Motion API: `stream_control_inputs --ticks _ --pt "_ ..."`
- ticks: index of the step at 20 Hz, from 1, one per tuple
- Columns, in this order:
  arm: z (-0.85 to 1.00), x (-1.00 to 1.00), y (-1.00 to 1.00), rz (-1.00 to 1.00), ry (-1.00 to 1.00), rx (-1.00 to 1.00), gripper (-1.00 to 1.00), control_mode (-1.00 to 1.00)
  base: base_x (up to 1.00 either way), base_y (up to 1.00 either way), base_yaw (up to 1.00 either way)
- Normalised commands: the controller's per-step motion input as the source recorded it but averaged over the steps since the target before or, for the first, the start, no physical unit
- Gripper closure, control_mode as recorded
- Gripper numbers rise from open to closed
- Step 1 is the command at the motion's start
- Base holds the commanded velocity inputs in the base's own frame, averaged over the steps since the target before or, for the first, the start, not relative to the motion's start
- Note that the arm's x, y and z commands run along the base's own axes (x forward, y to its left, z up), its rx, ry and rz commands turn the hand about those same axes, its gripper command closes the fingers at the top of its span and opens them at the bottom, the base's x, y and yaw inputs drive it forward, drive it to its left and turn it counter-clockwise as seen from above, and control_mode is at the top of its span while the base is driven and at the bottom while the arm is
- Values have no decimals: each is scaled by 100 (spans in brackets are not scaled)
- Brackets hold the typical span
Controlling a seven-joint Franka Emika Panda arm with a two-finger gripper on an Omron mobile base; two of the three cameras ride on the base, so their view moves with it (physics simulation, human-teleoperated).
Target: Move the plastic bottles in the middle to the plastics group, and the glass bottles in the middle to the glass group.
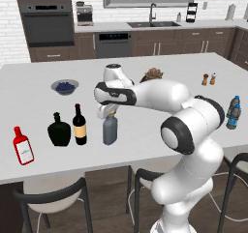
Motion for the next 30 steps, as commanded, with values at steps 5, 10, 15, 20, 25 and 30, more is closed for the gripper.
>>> stream_control_inputs --ticks 5,10,15,20,25,30 --pt "0 0 70 18 0 0 100 -100 0 0 0" --pt "0 0 56 12 0 0 100 -100 0 0 0" --pt "-1 1 1 0 0 0 100 -100 0 0 0" --pt "-21 1 0 0 0 0 100 -100 0 0 0" --pt "-29 0 0 0 0 0 100 -100 0 0 0" --pt "-6 0 0 0 0 -1 100 -100 0 0 0"
